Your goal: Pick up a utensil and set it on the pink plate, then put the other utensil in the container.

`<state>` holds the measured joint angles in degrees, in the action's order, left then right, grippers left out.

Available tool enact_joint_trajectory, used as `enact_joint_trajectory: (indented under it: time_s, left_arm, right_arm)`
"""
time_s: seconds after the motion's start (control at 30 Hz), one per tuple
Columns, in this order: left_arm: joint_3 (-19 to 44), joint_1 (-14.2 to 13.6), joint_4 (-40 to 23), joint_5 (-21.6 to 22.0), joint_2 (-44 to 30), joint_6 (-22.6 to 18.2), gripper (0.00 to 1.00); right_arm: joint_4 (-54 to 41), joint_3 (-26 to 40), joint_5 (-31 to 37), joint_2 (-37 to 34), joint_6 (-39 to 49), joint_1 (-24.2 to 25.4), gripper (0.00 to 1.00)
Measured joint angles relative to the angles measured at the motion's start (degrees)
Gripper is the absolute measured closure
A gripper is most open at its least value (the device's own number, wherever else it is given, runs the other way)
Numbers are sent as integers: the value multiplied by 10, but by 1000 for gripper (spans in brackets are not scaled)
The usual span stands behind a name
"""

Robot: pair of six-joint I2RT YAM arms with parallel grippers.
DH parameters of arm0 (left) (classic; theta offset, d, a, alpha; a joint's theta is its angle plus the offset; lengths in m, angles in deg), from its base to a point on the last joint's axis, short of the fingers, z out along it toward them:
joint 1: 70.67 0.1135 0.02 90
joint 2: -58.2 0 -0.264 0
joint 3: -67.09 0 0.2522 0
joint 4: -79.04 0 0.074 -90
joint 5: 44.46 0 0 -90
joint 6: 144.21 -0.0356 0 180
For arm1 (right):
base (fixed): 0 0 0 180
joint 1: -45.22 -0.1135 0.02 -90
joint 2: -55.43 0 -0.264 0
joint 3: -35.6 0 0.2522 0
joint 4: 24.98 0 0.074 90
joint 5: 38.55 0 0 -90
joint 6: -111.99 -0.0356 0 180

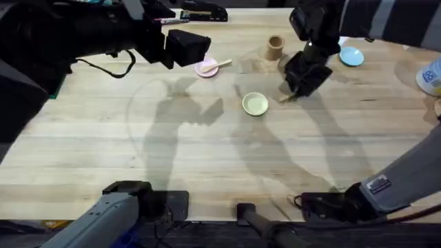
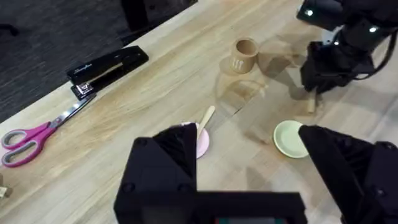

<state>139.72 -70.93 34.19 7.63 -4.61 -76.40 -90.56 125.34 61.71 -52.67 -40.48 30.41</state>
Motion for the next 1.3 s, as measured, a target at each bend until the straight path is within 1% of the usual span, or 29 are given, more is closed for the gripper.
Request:
enact_joint_trajectory:
  time_s: [0.1,0.2,0.4,0.53,0.67,0.87,1.03,1.07,1.13,1.3]
  left_arm:
    - [0,0,0,0,0,0,7]
    - [0,0,0,0,0,0,7]
    - [0,0,0,0,0,0,7]
    - [0,0,0,0,0,0,7]
    - [0,0,0,0,0,0,7]
    - [0,0,0,0,0,0,7]
    - [0,0,0,0,0,0,7]
    - [0,0,0,0,0,0,7]
    - [0,0,0,0,0,0,7]
    - [0,0,0,0,0,0,7]
  right_arm:
    - [-21,-3,14,14,23,0,970]
    - [-40,0,26,43,52,3,970]
    - [-65,40,36,95,98,19,970]
    - [-66,66,38,129,148,37,970]
    - [-68,91,39,158,234,51,970]
    - [-65,124,39,192,404,53,970]
    - [-39,139,35,209,504,54,970]
    - [-30,140,26,213,527,54,970]
    - [-13,141,-14,221,576,55,970]
    - [25,142,-151,233,696,64,970]
